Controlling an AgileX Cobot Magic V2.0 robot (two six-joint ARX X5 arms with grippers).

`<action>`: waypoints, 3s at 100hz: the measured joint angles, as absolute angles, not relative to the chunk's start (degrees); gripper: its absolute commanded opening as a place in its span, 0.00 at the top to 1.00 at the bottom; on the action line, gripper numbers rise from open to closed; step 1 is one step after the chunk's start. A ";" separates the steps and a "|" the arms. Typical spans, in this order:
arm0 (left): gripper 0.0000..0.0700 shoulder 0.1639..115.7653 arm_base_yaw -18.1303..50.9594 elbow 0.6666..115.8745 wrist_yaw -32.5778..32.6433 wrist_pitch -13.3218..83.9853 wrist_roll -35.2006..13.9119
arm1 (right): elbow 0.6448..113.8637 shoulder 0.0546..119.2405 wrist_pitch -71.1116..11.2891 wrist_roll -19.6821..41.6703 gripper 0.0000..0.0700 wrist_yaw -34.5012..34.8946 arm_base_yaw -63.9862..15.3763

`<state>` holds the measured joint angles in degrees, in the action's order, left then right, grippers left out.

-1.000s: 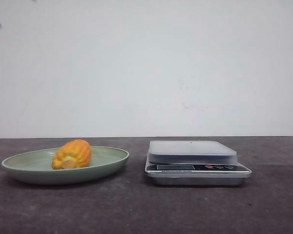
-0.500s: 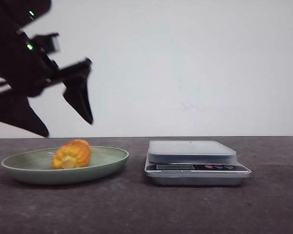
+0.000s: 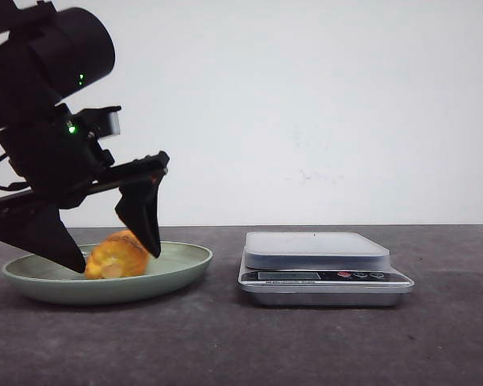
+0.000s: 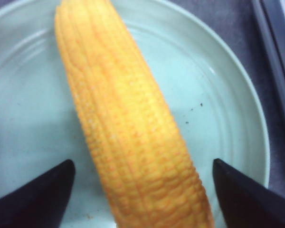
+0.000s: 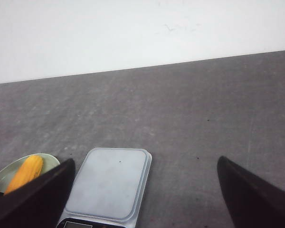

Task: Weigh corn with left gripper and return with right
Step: 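Lower the left gripper onto the yellow corn cob and close it, then lift the corn cob with the left gripper and carry it over the scale, then lower the corn onto the scale and open the left gripper, then raise the left gripper away from the scale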

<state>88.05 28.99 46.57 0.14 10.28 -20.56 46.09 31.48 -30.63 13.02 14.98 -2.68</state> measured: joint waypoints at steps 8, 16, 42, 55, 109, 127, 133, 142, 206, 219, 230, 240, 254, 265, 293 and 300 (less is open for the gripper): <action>0.81 88.16 29.17 46.57 0.14 10.24 -20.58 | 46.09 31.48 -30.63 12.88 0.13 14.98 -2.68; 0.96 88.14 29.17 46.57 0.14 9.85 -20.60 | 46.09 31.48 -30.63 12.86 0.13 14.98 -2.68; 0.99 81.60 29.26 48.42 0.12 13.67 -20.53 | 46.09 31.48 -31.64 12.23 0.13 14.94 -2.68; 0.99 77.30 30.57 55.29 -0.01 18.28 -20.25 | 46.09 31.48 -32.18 12.21 0.13 14.87 -2.68; 0.99 100.40 45.89 86.85 4.40 27.35 -23.22 | 46.09 31.48 -32.60 12.21 0.13 14.83 -2.68; 0.99 107.66 47.57 87.88 5.76 28.05 -25.10 | 46.09 31.48 -32.62 12.21 0.13 14.83 -2.68; 0.99 108.97 47.86 87.88 6.26 28.32 -25.43 | 46.09 31.48 -32.62 12.21 0.13 14.83 -2.68; 0.99 110.10 48.05 87.88 6.39 28.14 -26.13 | 46.09 31.48 -32.64 12.21 0.13 14.83 -2.68; 0.97 111.37 48.95 87.92 7.40 30.06 -27.24 | 46.09 31.48 -33.30 12.21 0.13 14.83 -2.68; 0.97 111.83 48.95 87.92 7.40 30.94 -27.27 | 46.09 31.48 -33.50 12.21 0.13 14.83 -2.68; 0.81 112.22 48.95 87.92 7.40 31.07 -27.24 | 46.09 31.48 -33.52 12.21 0.13 14.83 -2.68; 0.32 112.22 48.95 87.92 7.40 30.57 -27.46 | 46.09 31.48 -33.65 12.21 0.13 14.83 -2.68; 0.14 112.22 48.97 87.92 7.40 30.35 -27.46 | 46.09 31.48 -34.02 12.21 0.13 14.83 -2.68; 0.14 112.22 49.12 87.94 7.40 30.39 -27.14 | 46.09 31.48 -34.37 12.21 0.13 14.83 -2.68; 0.14 107.68 49.39 91.39 9.34 32.45 -23.42 | 46.09 31.48 -35.18 12.19 0.13 14.81 -2.68; 0.14 103.15 49.21 92.49 11.05 32.45 -21.76 | 46.09 31.48 -35.20 12.19 0.13 14.81 -2.68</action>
